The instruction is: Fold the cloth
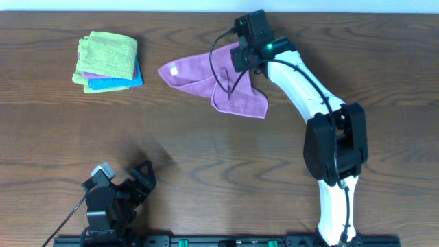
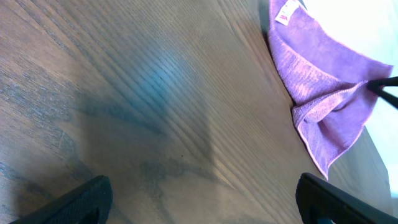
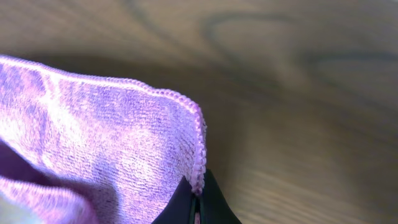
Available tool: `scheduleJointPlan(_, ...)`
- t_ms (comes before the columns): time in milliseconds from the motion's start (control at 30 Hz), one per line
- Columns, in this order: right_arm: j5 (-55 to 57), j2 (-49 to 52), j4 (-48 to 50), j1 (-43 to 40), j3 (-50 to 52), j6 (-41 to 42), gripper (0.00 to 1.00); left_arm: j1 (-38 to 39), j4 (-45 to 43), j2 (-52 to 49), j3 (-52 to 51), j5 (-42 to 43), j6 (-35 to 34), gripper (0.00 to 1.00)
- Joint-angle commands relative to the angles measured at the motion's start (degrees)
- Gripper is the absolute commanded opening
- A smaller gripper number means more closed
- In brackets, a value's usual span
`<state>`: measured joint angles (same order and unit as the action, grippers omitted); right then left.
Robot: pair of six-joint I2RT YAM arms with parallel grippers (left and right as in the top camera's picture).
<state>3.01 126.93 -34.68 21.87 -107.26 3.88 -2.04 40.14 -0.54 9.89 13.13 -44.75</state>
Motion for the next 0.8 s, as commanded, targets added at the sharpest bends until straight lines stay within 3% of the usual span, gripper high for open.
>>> scheduleJointPlan(0, 7.8, -0.17, 0.5, -1.38, -1.62, 0.79, 0.01, -0.13, 1.31, 0.28, -0.31, -0.59, 1.01, 0.95)
scheduleJointPlan(367, 17.68, -0.17, 1.09, -7.17, -1.62, 1.7, 0.01, -0.13, 1.4, 0.28, -0.28, 0.04, 0.92, 0.95)
scheduleJointPlan(400, 17.84, -0.17, 1.09, -7.65, -1.62, 1.99, 0.04, -0.13, 1.38, 0.28, -0.28, 0.04, 0.81, 0.95)
scheduleJointPlan(500, 18.23, -0.17, 1.16, -8.76, -1.62, 3.98, 0.66, -0.13, 1.38, 0.28, -0.28, 0.04, 0.81, 0.95)
scheduleJointPlan(533, 18.27, -0.17, 1.18, -8.85, -1.7, 4.48, 0.8, -0.13, 1.38, 0.28, -0.28, 0.04, 0.81, 0.95)
scheduleJointPlan(600, 18.34, -0.17, 1.2, -8.94, -2.16, 4.48, 0.97, -0.13, 1.38, 0.28, -0.28, 0.04, 0.79, 0.95)
scheduleJointPlan(767, 18.99, -1.77, -1.33, -8.15, -5.86, 5.57, 0.99, -0.13, 1.38, 0.28, -0.28, 0.04, 0.07, 0.95)
